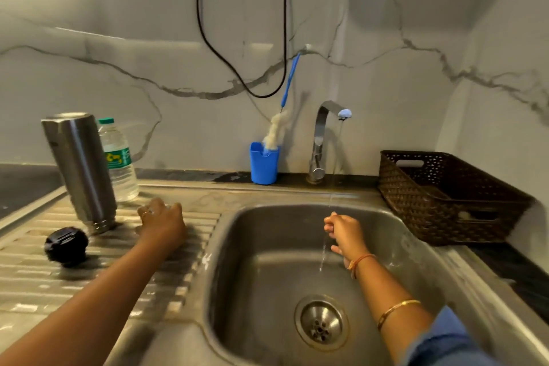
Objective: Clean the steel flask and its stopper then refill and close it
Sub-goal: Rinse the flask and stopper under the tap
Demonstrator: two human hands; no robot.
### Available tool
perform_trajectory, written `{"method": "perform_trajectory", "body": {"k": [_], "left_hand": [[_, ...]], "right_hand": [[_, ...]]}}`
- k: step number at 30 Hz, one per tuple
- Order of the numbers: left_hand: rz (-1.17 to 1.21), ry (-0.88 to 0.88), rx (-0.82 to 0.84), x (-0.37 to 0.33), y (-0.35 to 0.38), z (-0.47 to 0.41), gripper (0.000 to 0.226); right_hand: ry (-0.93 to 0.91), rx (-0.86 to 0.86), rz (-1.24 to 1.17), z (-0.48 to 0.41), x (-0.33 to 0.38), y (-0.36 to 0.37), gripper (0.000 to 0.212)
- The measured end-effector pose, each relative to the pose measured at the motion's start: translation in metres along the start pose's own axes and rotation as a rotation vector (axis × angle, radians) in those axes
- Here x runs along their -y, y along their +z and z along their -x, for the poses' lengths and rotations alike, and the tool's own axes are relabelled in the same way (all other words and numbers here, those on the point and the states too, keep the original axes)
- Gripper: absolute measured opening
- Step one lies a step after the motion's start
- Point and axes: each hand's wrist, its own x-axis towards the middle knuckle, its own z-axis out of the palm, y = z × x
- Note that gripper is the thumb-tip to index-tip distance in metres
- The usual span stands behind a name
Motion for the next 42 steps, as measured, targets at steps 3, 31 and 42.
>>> {"method": "perform_trajectory", "body": {"k": [3,31,42], "left_hand": [[0.076,0.140,-0.132,-0.035,0.001,0.001,0.041],[1.403,-0.043,0.996,-0.266,0.049,0.016,0.038],[0.329,1.105,0.197,-0.246,0.031,0.013,0.010]], "right_hand": [[0.098,-0.039,-0.120,-0.008,0.000,-0.006,0.023],[0.091,0.072,-0.787,-0.031,0.011,-0.008,0.015],[0.206,0.072,-0.835,-0.040,0.003,-0.010,0.036]]}}
